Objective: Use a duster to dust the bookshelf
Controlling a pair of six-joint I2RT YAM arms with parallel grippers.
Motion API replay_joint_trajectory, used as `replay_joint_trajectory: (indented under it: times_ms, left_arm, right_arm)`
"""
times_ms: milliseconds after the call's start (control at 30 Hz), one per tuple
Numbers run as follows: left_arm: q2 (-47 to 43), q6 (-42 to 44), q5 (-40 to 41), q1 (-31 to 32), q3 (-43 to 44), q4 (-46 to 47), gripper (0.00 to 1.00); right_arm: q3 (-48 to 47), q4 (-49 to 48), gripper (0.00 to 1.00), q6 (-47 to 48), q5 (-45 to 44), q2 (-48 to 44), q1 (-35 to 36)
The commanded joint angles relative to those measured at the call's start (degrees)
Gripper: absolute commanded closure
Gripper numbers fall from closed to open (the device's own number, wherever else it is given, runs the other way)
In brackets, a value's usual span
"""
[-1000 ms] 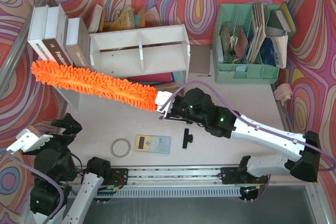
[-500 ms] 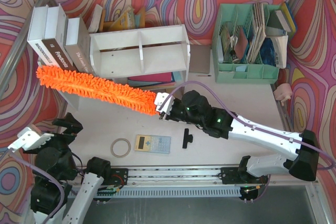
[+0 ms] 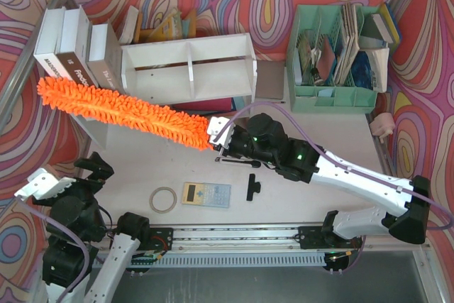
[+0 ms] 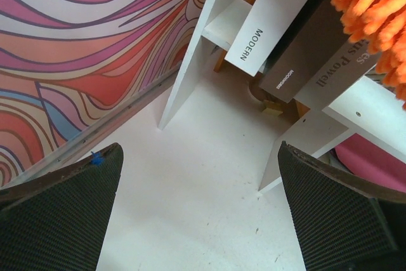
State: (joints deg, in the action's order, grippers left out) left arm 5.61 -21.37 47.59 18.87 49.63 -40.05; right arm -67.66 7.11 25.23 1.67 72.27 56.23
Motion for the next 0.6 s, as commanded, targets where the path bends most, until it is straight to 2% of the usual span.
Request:
replay_joint_trajectory:
  times_ms: [0,333,567]
  left_arm:
    - [0.8,1.24,-0.19,0.37,-0.19,0.95,0.01]
    - [0.83,0.72,-0.47,0.37,0.12,0.27,0.01]
    - [0.11,0.2,0.16,0.36,-0.09,0.43,0.01]
  right_arm:
    - [-1.31,-2.13,1.0,-0.21,0.46,-1.44,-0.22]
    - [-1.1,0.01,1.0,-0.28,2.33,-3.39,-0.17]
    - [1.85,-3.88,1.0,2.1,-1.6,-6.3,-0.2]
